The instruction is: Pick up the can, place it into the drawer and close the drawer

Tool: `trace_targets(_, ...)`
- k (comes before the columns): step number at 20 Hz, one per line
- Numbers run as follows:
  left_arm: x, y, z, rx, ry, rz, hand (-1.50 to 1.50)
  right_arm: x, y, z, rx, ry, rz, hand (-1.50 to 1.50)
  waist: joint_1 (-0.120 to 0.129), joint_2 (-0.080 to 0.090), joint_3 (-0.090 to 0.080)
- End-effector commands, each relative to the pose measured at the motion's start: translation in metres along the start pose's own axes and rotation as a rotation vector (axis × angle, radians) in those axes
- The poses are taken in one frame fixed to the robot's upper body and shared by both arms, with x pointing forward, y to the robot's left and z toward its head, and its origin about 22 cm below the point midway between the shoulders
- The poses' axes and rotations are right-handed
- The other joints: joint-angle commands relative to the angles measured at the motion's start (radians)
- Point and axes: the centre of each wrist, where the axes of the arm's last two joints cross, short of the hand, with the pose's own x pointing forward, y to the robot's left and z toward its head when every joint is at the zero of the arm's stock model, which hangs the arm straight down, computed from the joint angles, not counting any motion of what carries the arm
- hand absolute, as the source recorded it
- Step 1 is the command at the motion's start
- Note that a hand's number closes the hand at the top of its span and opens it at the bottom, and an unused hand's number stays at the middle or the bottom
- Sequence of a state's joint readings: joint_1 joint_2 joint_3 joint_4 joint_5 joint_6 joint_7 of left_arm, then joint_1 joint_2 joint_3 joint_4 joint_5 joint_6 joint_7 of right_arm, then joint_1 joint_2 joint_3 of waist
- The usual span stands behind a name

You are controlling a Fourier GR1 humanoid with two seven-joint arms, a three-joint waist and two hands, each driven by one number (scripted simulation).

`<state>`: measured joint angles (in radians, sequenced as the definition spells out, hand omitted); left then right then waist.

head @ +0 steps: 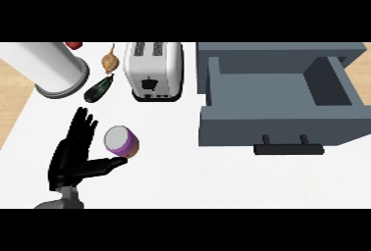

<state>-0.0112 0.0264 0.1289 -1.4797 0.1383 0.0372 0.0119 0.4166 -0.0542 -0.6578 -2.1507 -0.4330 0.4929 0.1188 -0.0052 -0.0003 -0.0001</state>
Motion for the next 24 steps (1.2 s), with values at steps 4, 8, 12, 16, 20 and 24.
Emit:
trace_targets(4, -0.036, 0.03, 0.004, 0.046, 0.017, -0.02, -1.5, -0.006, 0.001, 0.002, -0.012, 0.003, -0.01, -1.5, 0.002, 0.0, 0.0)
trace_targets(8, -0.055, 0.034, -0.013, 0.023, 0.045, 0.002, -1.5, 0.006, 0.007, 0.013, 0.0, -0.009, 0.011, -1.5, -0.003, 0.0, 0.0)
trace_targets(12, -0.076, 0.027, -0.001, 0.019, 0.077, 0.008, -1.5, 0.01, -0.017, 0.011, -0.007, -0.012, 0.004, -1.5, -0.002, 0.0, 0.0)
trace_targets(16, -0.094, 0.021, -0.017, 0.021, 0.082, 0.046, -1.5, 0.013, -0.014, -0.003, -0.003, -0.018, -0.001, -1.5, -0.003, 0.001, 0.0)
trace_targets(20, -0.086, 0.025, -0.025, 0.012, 0.084, 0.061, -1.5, 0.019, -0.016, 0.021, -0.001, 0.011, 0.0, -1.5, -0.005, 0.0, 0.0)
trace_targets(24, -0.106, 0.015, -0.031, 0.001, 0.087, 0.069, -1.5, 0.011, 0.008, -0.003, 0.002, -0.008, 0.001, -1.5, -0.003, 0.002, 0.0)
